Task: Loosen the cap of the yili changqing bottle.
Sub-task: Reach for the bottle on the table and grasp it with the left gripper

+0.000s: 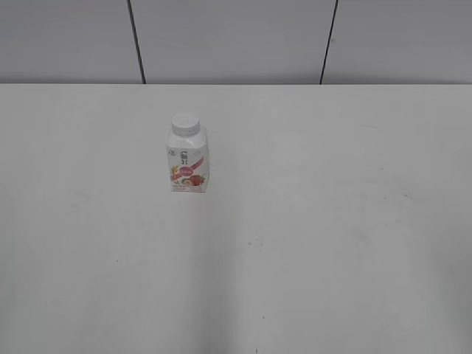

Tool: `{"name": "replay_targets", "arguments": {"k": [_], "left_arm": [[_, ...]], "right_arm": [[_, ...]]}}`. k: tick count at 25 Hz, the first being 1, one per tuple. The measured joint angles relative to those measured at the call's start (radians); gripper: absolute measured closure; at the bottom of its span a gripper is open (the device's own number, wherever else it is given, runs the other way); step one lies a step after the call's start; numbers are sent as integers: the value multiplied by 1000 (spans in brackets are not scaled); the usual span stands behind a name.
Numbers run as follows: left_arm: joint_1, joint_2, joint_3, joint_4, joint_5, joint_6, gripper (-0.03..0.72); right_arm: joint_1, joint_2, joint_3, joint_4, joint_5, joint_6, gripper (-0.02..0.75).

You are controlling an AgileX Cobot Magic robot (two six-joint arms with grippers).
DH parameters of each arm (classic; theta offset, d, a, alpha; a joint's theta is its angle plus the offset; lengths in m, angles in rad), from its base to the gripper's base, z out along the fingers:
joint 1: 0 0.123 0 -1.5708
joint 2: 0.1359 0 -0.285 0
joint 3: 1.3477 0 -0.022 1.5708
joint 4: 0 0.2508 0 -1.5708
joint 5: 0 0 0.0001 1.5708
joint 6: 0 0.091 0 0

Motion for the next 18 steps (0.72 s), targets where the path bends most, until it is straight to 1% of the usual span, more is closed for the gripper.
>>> {"name": "replay_targets", "arguments": {"k": [3, 5, 7, 9, 11, 13, 15, 18], "left_arm": [[0, 0, 0, -14, 0, 0, 443], [0, 0, 0, -20, 0, 0, 418], [0, 0, 0, -23, 0, 0, 357], [0, 0, 0, -24, 0, 0, 274], [0, 0, 0, -29, -1, 0, 168], [0, 0, 0, -36, -1, 0, 90], [0, 0, 0, -48, -4, 0, 57], [0, 2, -11, -76, -23, 11, 48]], "right_arm": [[0, 0, 0, 0, 0, 0, 225], [0, 0, 0, 0, 0, 0, 225], [0, 0, 0, 0, 0, 0, 225], [0, 0, 0, 0, 0, 0, 225], [0, 0, 0, 0, 0, 0, 225], [0, 0, 0, 0, 0, 0, 225], [0, 0, 0, 0, 0, 0, 225], [0, 0, 0, 0, 0, 0, 225]]}}
